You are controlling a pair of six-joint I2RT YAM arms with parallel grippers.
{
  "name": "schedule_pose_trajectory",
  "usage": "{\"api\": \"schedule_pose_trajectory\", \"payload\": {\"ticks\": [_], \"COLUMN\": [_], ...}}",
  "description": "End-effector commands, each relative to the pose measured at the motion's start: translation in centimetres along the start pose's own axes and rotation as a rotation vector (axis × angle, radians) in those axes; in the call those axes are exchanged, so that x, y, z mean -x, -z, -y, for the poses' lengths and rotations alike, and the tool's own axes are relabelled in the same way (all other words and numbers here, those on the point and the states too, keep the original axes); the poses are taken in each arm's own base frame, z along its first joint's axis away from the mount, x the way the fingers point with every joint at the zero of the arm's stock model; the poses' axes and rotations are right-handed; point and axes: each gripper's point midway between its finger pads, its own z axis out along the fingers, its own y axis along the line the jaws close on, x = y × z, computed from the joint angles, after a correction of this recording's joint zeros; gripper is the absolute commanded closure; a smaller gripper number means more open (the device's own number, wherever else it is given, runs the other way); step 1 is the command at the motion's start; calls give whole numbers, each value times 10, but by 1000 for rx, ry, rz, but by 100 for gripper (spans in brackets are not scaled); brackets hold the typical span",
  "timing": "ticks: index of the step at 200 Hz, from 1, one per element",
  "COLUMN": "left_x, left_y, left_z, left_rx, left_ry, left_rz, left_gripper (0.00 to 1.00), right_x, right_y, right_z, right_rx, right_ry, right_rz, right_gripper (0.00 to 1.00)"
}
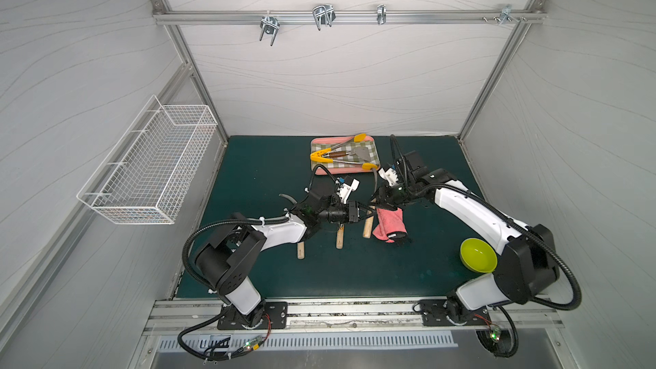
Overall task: Wipe small sickles with rags
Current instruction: Adjust the small sickle.
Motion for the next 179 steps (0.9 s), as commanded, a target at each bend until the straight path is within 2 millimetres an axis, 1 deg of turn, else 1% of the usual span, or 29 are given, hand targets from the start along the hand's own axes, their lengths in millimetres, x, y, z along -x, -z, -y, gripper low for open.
{"api": "schedule_pose_trajectory", "payload": {"ticks": [1, 35, 61, 88, 125, 157, 179], "left_x": [10, 8, 6, 4, 8, 13, 16], "left_y": [-1, -2, -6, -10, -11, -13, -14], "left_z": [32, 32, 35, 34, 34, 35, 35], "left_rx": [-35, -17, -11, -6, 3, 8, 12], "left_ry": [-117, -134, -145, -146, -148, -152, -152], "left_rz": [22, 23, 14, 6, 22, 31, 38], "left_gripper": [62, 59, 57, 57, 61, 67, 68], "right_x": [19, 29, 34, 37, 33, 25, 22], "right_y": [13, 18, 19, 19, 18, 14, 12], "right_z": [-13, -23, -30, -37, -36, -34, -33], "right_rx": [-6, 15, 38, 63, 64, 58, 51], "right_ry": [-22, -56, -65, -68, -76, -80, -82], "right_rz": [111, 140, 152, 154, 143, 129, 122], "right_gripper": [94, 94, 94, 94, 93, 93, 93]}}
